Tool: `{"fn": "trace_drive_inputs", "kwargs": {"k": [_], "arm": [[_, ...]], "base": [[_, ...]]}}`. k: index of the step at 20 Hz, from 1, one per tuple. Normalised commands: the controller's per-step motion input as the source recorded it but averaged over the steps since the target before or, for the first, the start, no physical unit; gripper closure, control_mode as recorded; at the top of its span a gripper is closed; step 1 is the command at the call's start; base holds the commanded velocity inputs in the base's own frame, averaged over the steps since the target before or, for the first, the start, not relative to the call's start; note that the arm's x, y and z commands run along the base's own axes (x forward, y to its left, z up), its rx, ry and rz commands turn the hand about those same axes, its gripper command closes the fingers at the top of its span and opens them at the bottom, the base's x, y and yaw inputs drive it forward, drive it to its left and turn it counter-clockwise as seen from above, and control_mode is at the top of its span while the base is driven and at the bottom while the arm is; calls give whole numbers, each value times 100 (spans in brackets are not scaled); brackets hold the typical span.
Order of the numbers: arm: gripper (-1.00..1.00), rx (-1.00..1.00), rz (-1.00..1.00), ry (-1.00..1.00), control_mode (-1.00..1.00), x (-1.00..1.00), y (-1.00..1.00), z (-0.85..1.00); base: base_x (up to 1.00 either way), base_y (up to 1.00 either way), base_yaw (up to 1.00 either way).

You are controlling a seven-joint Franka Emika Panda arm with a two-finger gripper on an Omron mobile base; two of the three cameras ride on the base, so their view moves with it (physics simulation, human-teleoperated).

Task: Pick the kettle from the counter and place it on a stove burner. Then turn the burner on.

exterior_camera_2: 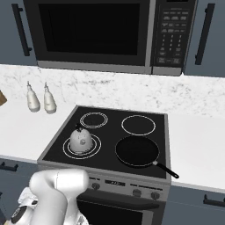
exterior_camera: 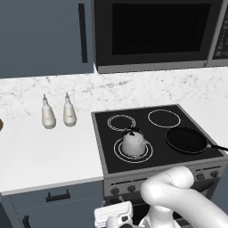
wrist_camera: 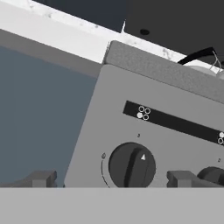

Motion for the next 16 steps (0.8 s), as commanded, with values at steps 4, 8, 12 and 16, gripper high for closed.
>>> {"fn": "trace_drive_inputs", "kwargs": {"k": [4,8,12,16], "arm": [[-100,8,11,0,-100,0,-56,2],[-100,8,11,0,-100,0,-56,10],[-100,8,10,0,-100,0,-54,12],[-100,8,9,0,-100,9,-49,16]], "base": [[0,0,0],[0,0,0],[0,0,0],[0,0,0]]}}
